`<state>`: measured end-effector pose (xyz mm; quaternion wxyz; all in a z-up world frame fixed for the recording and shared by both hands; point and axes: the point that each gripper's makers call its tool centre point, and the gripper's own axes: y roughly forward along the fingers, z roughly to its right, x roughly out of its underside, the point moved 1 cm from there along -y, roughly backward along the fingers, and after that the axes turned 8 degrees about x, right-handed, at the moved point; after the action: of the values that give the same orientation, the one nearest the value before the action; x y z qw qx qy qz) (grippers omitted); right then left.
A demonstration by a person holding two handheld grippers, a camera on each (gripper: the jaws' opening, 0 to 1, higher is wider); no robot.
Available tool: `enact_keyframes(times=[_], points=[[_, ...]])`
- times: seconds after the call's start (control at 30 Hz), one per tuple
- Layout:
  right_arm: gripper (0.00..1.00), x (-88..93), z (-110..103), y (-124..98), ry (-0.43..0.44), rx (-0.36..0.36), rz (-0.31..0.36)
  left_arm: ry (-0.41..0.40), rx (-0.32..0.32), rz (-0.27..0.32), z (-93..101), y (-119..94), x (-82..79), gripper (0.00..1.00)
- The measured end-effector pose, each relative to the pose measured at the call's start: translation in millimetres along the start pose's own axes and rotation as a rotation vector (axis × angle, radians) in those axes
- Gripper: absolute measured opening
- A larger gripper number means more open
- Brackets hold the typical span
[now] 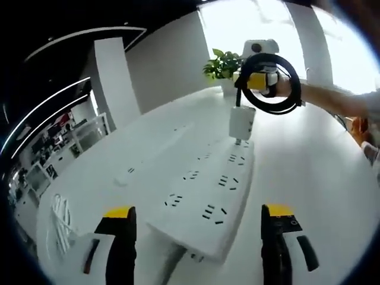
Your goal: Straighten the power strip on the desk, plug the charger into it
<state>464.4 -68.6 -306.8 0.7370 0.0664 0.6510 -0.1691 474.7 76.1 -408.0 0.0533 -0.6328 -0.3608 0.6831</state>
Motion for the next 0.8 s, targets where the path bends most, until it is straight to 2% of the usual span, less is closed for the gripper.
enact_keyframes(times=[0.4, 0.53, 0.7, 0.8], points=[[0.05, -1.1, 5, 2, -0.015, -0.002, -0.028, -0.028, 0.026, -0.102, -8.3, 8, 10.7, 0.84], [0.05, -1.5, 5, 2, -0.023, 0.001, -0.033, -0.039, 0.057, -0.111, -12.0, 12, 9.4, 0.84], [0.05, -1.7, 7, 0, -0.023, 0.005, -0.035, -0.037, 0.096, -0.175, -7.8, 17, 15.3, 0.82], [0.05, -1.2, 7, 0, -0.015, 0.000, -0.036, -0.046, 0.107, -0.189, -7.5, 18, 15.8, 0.82]])
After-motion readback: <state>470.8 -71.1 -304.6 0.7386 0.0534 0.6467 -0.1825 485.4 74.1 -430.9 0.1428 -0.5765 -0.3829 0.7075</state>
